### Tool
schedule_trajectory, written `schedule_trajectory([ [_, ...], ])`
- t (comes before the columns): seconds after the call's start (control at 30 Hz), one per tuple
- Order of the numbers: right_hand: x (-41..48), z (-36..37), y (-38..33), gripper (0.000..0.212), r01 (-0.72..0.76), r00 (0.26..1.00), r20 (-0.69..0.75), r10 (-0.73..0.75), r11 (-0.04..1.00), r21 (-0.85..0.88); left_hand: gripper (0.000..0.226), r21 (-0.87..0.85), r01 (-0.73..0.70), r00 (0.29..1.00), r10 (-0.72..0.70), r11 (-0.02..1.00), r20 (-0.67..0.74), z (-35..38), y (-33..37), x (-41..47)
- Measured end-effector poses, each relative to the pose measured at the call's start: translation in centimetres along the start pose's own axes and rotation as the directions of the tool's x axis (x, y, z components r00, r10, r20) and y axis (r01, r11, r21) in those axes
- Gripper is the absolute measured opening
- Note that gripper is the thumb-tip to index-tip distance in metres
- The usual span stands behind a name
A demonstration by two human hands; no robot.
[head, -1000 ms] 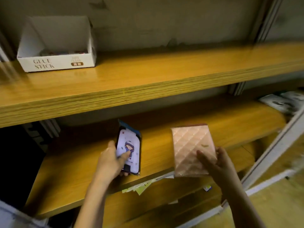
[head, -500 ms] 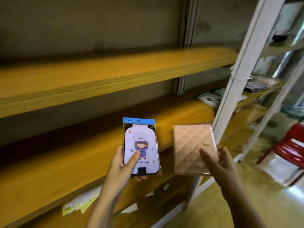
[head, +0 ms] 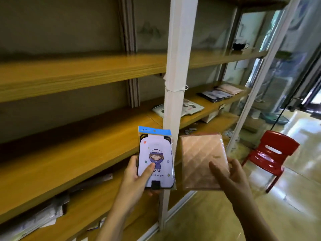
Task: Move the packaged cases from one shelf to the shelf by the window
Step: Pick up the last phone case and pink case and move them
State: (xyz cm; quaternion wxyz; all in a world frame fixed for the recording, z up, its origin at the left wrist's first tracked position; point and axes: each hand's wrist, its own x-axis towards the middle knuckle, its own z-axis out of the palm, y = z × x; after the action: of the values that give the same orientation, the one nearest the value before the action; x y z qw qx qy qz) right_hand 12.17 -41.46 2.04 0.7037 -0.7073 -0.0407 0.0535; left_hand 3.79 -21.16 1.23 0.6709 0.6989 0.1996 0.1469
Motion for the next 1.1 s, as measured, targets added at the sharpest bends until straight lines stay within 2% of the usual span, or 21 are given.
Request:
schedule_trajectory([
  [0.1,2.6,-2.8,-0.4,0.030,-0.006,0.999,-0.034,0.007,1.000,0.017,0.020,0.006,-0.004,1.000,0.004,1.000,0.029,3.6,0.8,2.2],
  [0.27,7.9,-7.2,0.0,0.036,0.005,0.995,-0.103,-0.002,1.000,0.024,0.027,0.019,-0.002,0.996,0.001,1.000,0.093,9.7,2.0,6.6],
  [0.47,16.6,-11.6,-0.5,0.036,0.026,0.990,-0.142,-0.023,1.000,0.014,0.024,0.058,-0.022,0.992,0.015,0.998,0.124,16.6,2.9,13.9],
  [0.6,22.5,-13.9,-1.4,0.035,0.024,0.991,-0.132,-0.022,1.000,0.015,0.016,0.014,-0.029,0.993,0.027,0.999,0.112,20.2,4.0,18.6],
  [0.73,28.1,-16.0,-1.2,0.030,0.021,0.991,-0.134,-0.016,0.999,0.039,0.026,-0.039,-0.042,0.995,0.045,0.998,0.083,24.5,4.1,23.5],
  [0.9,34.1,-19.0,-0.8,0.037,0.005,0.993,-0.114,-0.001,0.999,0.034,0.020,-0.037,-0.011,0.996,0.014,0.999,0.087,29.5,4.2,27.8],
  [1.1,41.8,-23.0,-0.4,0.036,-0.027,0.999,-0.022,0.029,0.998,0.050,0.029,-0.066,0.017,1.000,-0.018,0.998,-0.003,35.3,4.6,31.9],
])
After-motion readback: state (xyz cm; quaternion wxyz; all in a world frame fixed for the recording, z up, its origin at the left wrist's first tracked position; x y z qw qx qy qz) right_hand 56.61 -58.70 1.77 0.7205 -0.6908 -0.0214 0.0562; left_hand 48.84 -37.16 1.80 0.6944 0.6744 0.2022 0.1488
